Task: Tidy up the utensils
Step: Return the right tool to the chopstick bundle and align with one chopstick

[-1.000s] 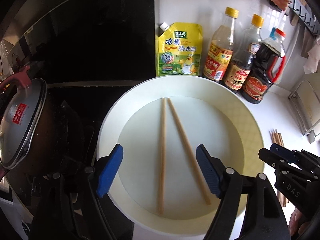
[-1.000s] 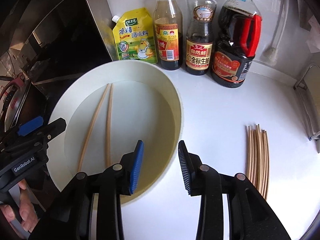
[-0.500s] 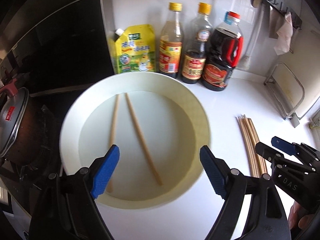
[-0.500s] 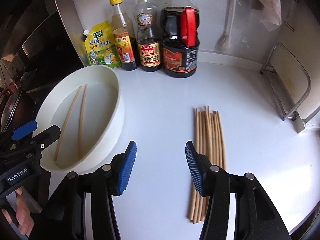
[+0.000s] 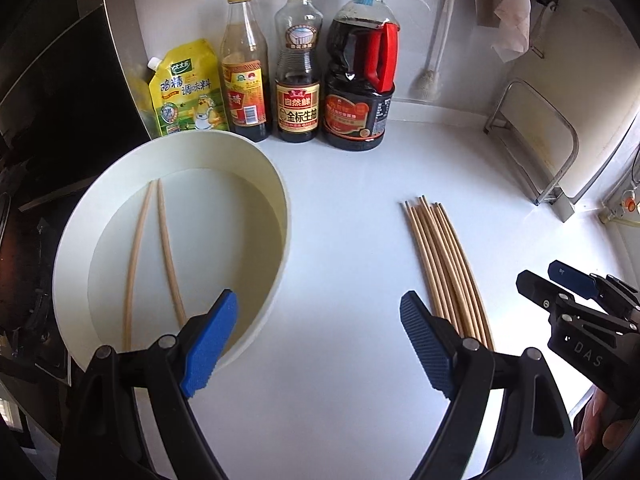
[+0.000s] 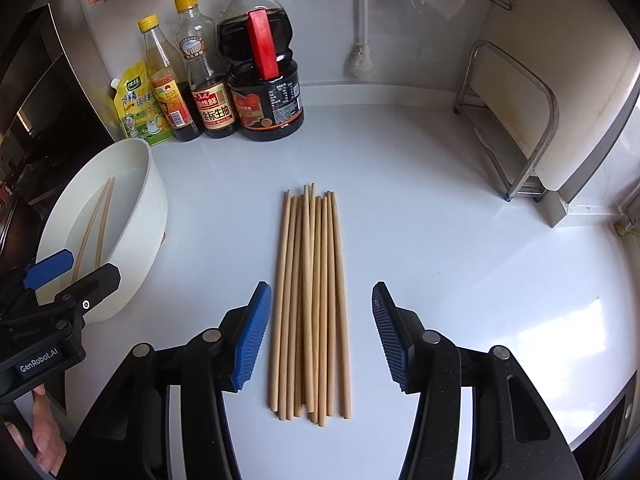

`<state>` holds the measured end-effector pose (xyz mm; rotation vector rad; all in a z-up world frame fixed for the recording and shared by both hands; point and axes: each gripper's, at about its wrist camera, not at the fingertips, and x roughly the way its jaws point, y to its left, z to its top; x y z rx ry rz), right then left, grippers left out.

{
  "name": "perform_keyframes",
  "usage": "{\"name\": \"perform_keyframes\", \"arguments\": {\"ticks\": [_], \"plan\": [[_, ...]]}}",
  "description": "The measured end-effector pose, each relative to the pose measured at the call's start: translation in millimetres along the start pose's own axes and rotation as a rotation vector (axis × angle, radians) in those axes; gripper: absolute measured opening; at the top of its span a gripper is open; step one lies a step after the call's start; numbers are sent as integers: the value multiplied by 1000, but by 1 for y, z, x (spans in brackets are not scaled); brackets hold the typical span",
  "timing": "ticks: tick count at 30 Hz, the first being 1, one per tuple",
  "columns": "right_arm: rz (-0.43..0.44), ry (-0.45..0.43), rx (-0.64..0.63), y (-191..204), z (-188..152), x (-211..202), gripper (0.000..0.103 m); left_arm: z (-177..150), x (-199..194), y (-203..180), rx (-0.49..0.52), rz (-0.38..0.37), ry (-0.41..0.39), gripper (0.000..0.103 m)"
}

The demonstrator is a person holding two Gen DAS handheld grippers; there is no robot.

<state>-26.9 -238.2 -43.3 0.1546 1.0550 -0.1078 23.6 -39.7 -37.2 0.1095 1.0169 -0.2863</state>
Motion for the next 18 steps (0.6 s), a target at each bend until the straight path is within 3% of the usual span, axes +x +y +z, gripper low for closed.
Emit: {"name": "perform_keyframes", "arguments": {"ticks": [18], "plan": [[13, 41, 29, -50, -13, 41, 51, -13, 45, -55, 28, -2, 61, 82]]}}
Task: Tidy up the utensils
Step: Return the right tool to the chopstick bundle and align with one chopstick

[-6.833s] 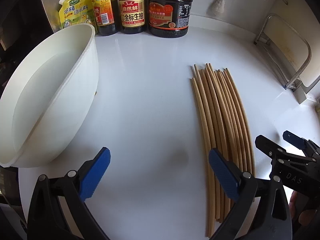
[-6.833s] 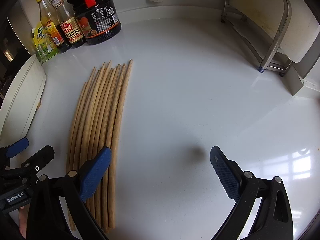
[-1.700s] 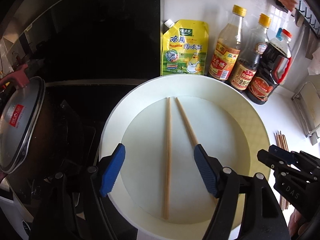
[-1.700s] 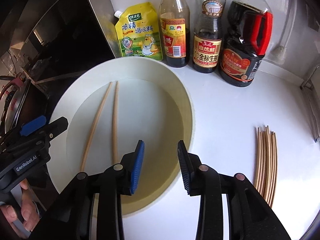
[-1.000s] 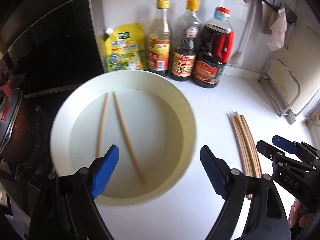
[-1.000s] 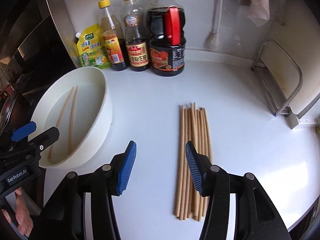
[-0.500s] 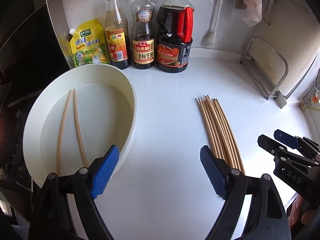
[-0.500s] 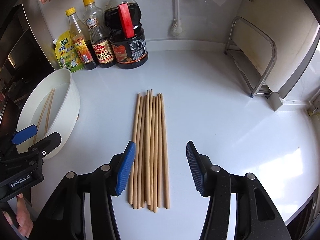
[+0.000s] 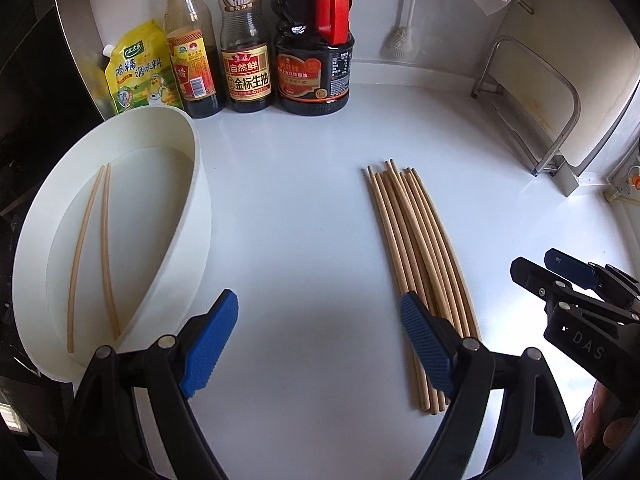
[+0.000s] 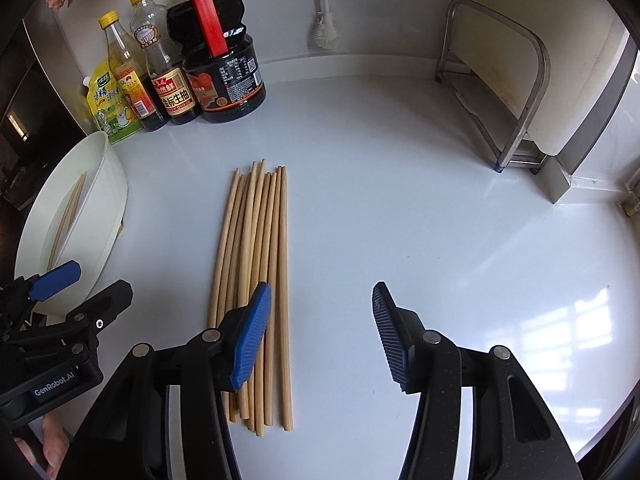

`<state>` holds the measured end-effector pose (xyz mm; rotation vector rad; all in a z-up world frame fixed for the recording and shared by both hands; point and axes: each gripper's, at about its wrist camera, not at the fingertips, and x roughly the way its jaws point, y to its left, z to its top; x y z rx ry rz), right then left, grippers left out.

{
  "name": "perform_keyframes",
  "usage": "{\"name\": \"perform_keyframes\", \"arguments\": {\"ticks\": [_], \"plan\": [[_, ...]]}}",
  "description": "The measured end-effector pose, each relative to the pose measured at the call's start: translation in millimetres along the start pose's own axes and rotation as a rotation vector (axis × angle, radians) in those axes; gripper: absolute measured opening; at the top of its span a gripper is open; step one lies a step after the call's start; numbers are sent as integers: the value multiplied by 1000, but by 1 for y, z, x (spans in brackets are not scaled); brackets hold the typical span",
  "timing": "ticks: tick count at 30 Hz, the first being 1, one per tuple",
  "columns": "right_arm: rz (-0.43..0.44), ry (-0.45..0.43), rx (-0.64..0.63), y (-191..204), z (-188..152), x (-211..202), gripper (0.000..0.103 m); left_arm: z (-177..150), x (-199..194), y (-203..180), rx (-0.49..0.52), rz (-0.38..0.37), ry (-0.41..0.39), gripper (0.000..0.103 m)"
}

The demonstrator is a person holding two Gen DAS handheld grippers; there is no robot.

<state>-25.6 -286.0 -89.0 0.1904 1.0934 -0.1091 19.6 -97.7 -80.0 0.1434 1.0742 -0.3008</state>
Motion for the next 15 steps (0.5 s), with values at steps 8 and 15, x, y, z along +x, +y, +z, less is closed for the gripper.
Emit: {"name": "perform_keyframes", "arguments": {"ticks": [8, 15], "plan": [[15, 9, -19, -7, 1, 16, 51, -1, 7, -7, -18, 11, 3, 82], [27, 20, -37, -13, -1, 26, 51, -3, 13, -11, -32, 28, 11, 82]]}}
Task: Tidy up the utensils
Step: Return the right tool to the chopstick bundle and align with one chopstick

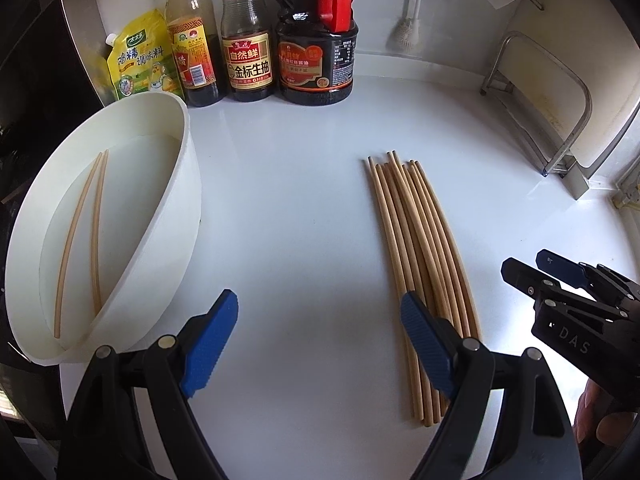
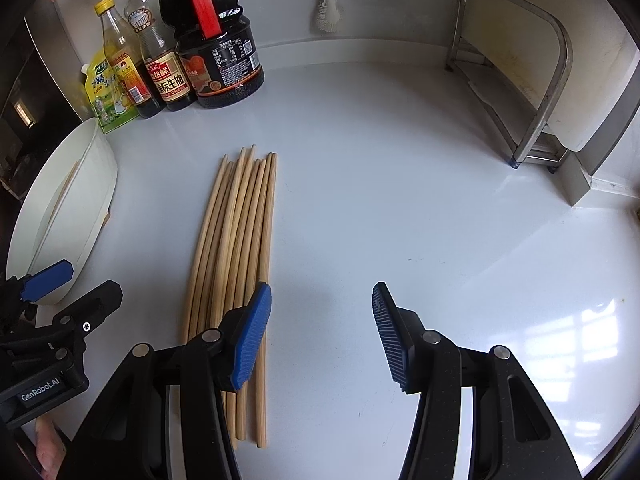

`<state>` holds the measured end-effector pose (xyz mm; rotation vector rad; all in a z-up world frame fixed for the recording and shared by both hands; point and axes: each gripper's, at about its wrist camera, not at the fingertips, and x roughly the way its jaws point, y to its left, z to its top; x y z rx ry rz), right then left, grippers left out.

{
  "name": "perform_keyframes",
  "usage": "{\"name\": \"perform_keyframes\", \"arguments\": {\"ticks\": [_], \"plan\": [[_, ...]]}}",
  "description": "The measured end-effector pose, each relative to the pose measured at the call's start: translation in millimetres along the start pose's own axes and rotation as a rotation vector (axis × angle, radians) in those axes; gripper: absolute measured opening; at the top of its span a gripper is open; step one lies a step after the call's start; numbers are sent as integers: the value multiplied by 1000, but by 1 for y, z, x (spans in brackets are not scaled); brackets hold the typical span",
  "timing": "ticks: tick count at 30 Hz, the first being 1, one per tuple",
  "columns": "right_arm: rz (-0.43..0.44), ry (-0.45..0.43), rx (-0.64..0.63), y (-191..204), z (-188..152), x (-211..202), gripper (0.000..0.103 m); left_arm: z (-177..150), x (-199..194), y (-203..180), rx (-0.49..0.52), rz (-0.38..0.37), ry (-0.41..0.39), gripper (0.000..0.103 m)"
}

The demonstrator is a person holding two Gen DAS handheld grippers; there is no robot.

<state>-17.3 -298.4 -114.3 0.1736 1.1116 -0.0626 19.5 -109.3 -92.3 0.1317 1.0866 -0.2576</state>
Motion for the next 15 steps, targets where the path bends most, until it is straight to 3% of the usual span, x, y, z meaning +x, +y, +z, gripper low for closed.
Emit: {"name": "perform_keyframes", "arguments": {"ticks": [15], "plan": [[27, 38, -8, -4, -8, 17, 51, 0, 13, -11, 2, -5, 22, 83]]}}
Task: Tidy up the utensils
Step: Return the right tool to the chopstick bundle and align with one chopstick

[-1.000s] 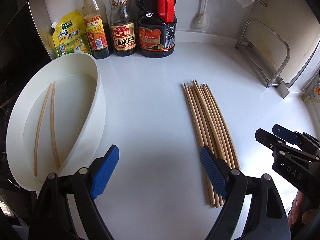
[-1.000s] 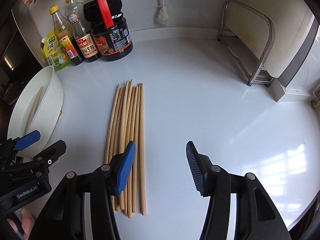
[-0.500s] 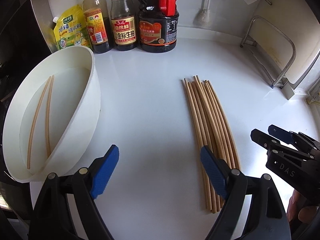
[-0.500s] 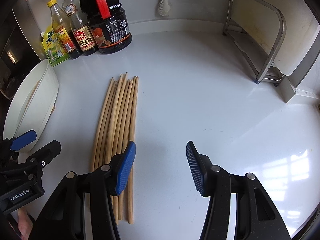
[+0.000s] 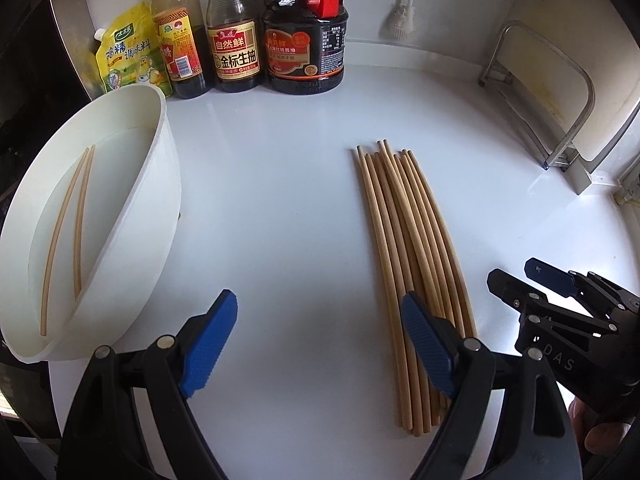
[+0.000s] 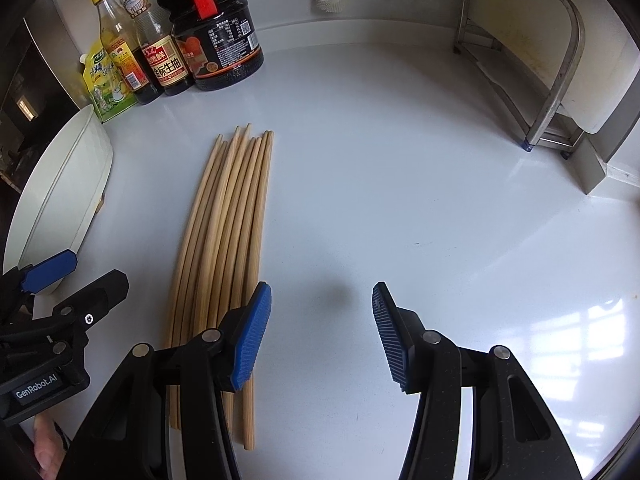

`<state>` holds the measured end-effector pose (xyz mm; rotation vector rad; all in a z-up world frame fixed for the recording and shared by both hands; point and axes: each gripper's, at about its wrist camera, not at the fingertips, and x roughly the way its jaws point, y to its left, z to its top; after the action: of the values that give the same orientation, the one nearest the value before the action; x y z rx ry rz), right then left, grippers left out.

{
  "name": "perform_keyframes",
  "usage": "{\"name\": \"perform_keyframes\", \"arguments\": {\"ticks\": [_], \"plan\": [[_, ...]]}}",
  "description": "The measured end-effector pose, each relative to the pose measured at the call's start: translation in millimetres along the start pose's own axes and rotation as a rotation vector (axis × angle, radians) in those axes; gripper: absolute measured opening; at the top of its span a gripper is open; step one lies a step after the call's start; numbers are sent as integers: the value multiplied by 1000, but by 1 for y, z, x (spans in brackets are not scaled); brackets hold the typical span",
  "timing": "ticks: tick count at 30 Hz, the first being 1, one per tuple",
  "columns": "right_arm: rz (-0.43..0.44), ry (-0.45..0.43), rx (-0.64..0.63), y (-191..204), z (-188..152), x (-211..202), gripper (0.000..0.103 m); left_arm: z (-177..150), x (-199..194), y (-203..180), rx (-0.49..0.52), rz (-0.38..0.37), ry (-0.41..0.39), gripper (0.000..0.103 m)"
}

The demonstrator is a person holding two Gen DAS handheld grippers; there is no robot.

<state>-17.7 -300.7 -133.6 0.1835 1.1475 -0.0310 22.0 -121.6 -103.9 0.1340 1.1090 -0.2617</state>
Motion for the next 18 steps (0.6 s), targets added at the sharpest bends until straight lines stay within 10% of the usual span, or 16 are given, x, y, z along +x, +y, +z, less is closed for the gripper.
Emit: {"name": "perform_keyframes", "arguments": {"ticks": [18], "plan": [[24, 38, -51, 15, -2, 11, 51, 2, 6, 11, -23, 6, 12, 83]]}}
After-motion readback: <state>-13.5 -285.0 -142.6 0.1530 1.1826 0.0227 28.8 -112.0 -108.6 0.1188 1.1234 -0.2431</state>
